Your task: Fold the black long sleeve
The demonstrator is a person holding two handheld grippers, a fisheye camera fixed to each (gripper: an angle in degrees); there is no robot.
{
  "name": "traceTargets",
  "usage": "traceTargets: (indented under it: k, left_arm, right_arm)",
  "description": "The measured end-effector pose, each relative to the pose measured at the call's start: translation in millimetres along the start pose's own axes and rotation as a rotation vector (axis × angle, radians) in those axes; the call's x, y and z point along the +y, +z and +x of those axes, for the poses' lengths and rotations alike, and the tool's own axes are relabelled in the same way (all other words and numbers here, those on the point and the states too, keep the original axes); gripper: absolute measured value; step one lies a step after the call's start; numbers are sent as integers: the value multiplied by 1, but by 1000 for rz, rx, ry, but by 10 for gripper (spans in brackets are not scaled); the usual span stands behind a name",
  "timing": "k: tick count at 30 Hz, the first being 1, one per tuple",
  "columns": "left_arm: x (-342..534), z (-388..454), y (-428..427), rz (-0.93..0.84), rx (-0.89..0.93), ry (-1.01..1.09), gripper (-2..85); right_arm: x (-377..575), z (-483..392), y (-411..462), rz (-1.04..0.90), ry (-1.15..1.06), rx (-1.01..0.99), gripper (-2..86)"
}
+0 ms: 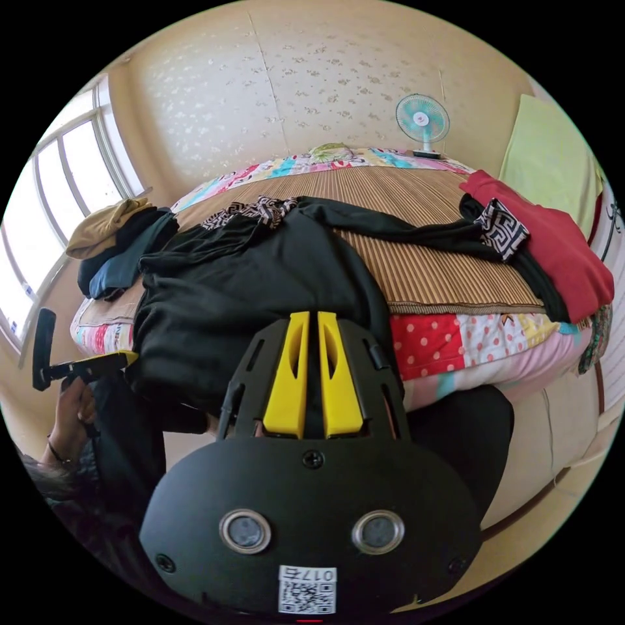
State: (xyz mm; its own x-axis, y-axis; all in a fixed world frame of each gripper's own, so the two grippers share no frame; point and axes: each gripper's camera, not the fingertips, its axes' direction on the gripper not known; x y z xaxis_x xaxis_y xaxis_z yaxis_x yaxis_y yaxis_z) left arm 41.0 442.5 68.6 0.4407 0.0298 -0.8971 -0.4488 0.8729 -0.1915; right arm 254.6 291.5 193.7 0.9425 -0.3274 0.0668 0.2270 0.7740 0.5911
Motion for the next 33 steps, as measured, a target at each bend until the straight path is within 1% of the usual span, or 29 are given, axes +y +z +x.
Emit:
traceTargets:
  k: [1,4,8,10,11,12,13,15,17,18,20,22,23,24,26,27,28,30,31,33]
  left_arm:
    - [2,-4,-2,-11,-10,-10,21]
    - [27,-25,-36,83,-87,-86,10]
    - [50,-58,-53,111,14,-151,6]
    - [57,-67,-57,137,31,-164,0]
    - [62,-70,-64,185,37,-161,-4]
    - [64,-71,-75,252,44,-145,-6]
    - [64,-71,-80,290,44,-137,-6]
    - [53,-68,-96,408,25,-98,-4]
    - [29,-65,-93,421,32,-64,4]
    - [10,-64,-87,425,64,-24,13]
    - [-16,-61,-74,440,102,33,27]
    - [-37,-60,-53,445,72,88,27]
    - [-48,-63,-29,414,23,112,23]
    - [-56,-68,2,342,-18,135,19]
    - [-58,-82,51,227,-44,153,11]
    - [-44,-92,46,321,8,143,6]
    - [-41,-97,43,340,27,129,3]
    - [-44,-105,40,299,33,143,-4]
    - [-44,-106,39,301,26,158,-5]
    - [-42,-112,34,311,5,180,-7]
  right_arm:
    - [1,-3,1,0,-6,4,16]
    - [9,-16,-3,34,-34,-10,10]
    - [15,-33,5,10,-29,-17,6]
    - [8,-44,30,-100,-62,11,6]
    - [3,-51,58,-230,-89,49,5]
    - [2,-59,70,-272,-130,78,5]
    - [2,-63,69,-274,-143,91,5]
    - [3,-75,79,-387,-160,149,5]
    - [9,-83,84,-439,-186,190,6]
    - [12,-85,86,-463,-191,214,7]
    - [11,-84,78,-441,-177,222,8]
    - [2,-84,58,-338,-153,213,11]
    - [-7,-85,43,-256,-145,189,14]
    - [-19,-87,32,-189,-141,152,19]
    - [-45,-93,28,-152,-150,77,34]
    - [-67,-99,31,-156,-164,25,56]
    - [-79,-102,33,-158,-171,4,66]
    - [-125,-118,47,-137,-202,-48,101]
    - [-138,-123,52,-126,-218,-58,106]
    - [-191,-146,79,-100,-274,-74,118]
